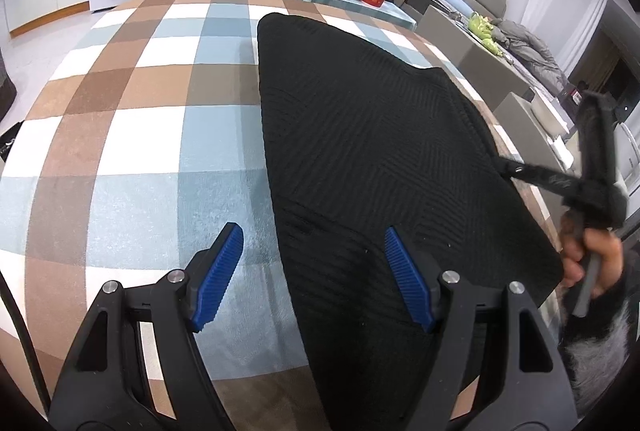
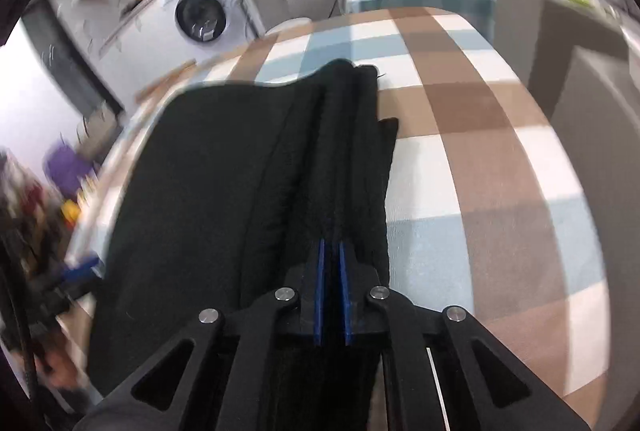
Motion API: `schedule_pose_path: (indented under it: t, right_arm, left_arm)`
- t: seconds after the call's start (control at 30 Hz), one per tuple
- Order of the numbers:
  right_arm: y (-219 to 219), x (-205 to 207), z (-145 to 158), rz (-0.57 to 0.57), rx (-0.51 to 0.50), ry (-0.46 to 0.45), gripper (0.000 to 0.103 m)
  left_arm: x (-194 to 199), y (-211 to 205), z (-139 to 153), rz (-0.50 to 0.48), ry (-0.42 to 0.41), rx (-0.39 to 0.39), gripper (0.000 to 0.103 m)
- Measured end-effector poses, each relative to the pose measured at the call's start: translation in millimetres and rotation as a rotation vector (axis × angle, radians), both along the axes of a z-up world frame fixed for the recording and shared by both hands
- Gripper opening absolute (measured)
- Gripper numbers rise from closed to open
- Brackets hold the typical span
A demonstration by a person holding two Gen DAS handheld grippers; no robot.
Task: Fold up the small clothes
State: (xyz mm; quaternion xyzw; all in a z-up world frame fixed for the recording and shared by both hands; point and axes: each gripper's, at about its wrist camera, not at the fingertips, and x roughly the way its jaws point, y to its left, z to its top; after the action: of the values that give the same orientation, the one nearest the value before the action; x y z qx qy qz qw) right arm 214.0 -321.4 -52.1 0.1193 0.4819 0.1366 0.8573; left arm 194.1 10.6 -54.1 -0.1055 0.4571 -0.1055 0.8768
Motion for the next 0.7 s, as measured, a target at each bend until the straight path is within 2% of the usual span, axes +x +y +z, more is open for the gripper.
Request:
schedule_pose_path:
  t: [0.1,0.17,0.3,0.43,0.47,0.5,0.53,0.63,0.7]
  right_arm:
    - [-12.3,-23.7,18.1,0.017,0.024,-0.024,0.021]
    - [-17.3,-38.4,22.0,0.035,0.061,-0.008,0.037]
    - [-13.2,-73.8,19.1,0.077,0.116,0.024,0.038]
    - [6.9,-83.4,1.0,0.102,0.095,0.072,0.035]
    - [11.6,-83.3,-1.5,0.098,0.057,0.073,0.027]
    - [13.8,-82.9,-0.7,0.104,0.041,0.061,0.024]
    - [17.4,-85.5,5.4,0.119,0.018,0.041,0.015]
    - [24.0,-101.2,35.3,0.146,-0.03,-0.055,0.013]
    - [26.7,-104.5,37.1,0.146,-0.086,-0.059,0.013]
  left_arm:
    - [-3.4,2.0,1.0,-0.004,-0.005,-0.003,0.071]
    - [-3.4,2.6,0.4,-0.003,-0.003,-0.002,0.071]
    - [-3.2,1.0,-1.1,-0.008,0.006,-0.009,0.071]
    - [-3.8,-3.5,-2.4,-0.023,0.01,-0.006,0.071]
    - [-4.3,-3.9,-2.2,-0.026,0.009,-0.005,0.071]
    - [-4.3,-4.5,-1.9,-0.028,0.009,-0.004,0.071]
    - [-4.7,-4.6,-1.2,-0.028,0.008,-0.003,0.071]
    - [-7.3,-4.4,3.3,-0.029,-0.003,-0.009,0.071]
    - [-7.6,-3.8,3.6,-0.028,-0.006,-0.013,0.071]
